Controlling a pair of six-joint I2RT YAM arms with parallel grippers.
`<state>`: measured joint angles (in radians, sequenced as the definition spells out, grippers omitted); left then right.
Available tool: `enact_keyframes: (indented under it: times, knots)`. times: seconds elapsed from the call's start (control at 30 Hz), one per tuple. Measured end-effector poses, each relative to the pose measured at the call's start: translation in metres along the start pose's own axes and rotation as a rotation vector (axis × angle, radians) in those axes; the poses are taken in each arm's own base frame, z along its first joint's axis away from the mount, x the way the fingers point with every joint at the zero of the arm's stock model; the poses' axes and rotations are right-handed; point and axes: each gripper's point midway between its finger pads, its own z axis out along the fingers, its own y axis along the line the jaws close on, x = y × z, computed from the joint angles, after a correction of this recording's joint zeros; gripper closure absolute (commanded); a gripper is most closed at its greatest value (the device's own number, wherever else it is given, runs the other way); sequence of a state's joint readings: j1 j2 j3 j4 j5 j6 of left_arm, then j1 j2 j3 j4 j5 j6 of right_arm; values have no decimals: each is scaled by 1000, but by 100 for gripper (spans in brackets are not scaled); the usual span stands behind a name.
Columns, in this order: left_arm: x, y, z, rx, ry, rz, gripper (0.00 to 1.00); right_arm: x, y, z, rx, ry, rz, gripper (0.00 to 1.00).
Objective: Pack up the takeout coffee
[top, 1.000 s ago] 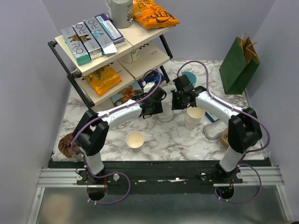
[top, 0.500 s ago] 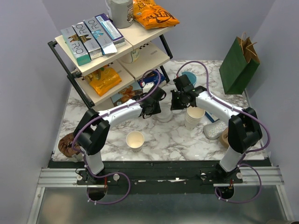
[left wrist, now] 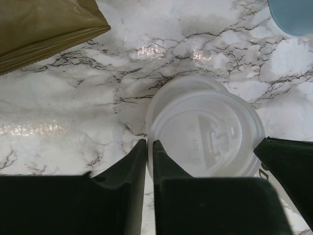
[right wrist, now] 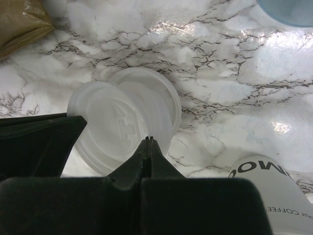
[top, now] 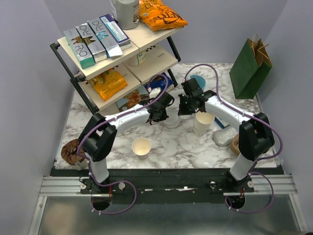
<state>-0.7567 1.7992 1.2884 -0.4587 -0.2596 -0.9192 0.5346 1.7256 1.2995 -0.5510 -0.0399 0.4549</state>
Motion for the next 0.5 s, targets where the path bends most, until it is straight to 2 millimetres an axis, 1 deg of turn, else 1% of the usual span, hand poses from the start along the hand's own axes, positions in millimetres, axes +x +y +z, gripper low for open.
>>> enact_keyframes:
  times: [0.03, 0.33, 0.4, 0.47, 0.5]
  knots:
    - [0, 0, 0, 0, 0, -4, 100, 0, 0, 0, 0, 0, 0, 99]
    - [0, 0, 0, 0, 0, -10, 100, 2, -1, 2, 6, 10, 7, 99]
    - [0, 0, 0, 0, 0, -10, 100, 4, -2, 3, 9, 18, 9, 94]
    - [0, 0, 0, 0, 0, -10, 100, 7, -3, 4, 15, 29, 13, 91]
    - [0, 0, 0, 0, 0, -10, 100, 8, -4, 4, 17, 32, 15, 88]
